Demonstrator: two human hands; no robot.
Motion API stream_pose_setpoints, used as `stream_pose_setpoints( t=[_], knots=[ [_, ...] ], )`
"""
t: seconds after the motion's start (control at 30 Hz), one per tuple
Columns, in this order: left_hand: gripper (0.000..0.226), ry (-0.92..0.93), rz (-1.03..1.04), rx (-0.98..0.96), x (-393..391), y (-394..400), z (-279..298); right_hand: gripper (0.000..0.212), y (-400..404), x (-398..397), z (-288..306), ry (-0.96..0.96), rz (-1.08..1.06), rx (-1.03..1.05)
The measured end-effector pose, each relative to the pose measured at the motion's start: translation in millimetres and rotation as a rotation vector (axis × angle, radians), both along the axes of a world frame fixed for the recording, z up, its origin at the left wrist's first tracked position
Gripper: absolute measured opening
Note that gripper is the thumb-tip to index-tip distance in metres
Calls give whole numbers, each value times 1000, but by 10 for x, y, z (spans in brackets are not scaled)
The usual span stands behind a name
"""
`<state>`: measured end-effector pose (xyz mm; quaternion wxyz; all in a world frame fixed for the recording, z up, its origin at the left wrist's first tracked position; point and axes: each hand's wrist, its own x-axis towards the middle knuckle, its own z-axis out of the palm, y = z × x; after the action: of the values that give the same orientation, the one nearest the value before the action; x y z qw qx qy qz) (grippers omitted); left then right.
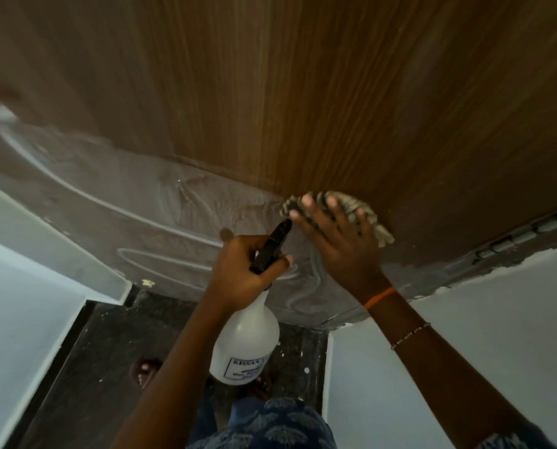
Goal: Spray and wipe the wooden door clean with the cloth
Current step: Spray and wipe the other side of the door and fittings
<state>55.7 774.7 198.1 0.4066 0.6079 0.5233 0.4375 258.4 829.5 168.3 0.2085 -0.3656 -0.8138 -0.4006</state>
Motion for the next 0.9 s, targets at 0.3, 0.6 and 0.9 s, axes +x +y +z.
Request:
stream_pose_setpoints(
  t=[0.3, 0.6, 0.9],
  knots=[
    [51, -33, 14, -19, -283, -103, 4, 60, -7, 4, -256, -368, 30, -193],
    [46, -116, 39, 10, -532, -53, 37, 46, 306, -753, 880, 183, 119, 215],
    [36, -85, 96, 5, -896, -39, -11, 70, 212, -978, -472, -426, 190, -189]
  ],
)
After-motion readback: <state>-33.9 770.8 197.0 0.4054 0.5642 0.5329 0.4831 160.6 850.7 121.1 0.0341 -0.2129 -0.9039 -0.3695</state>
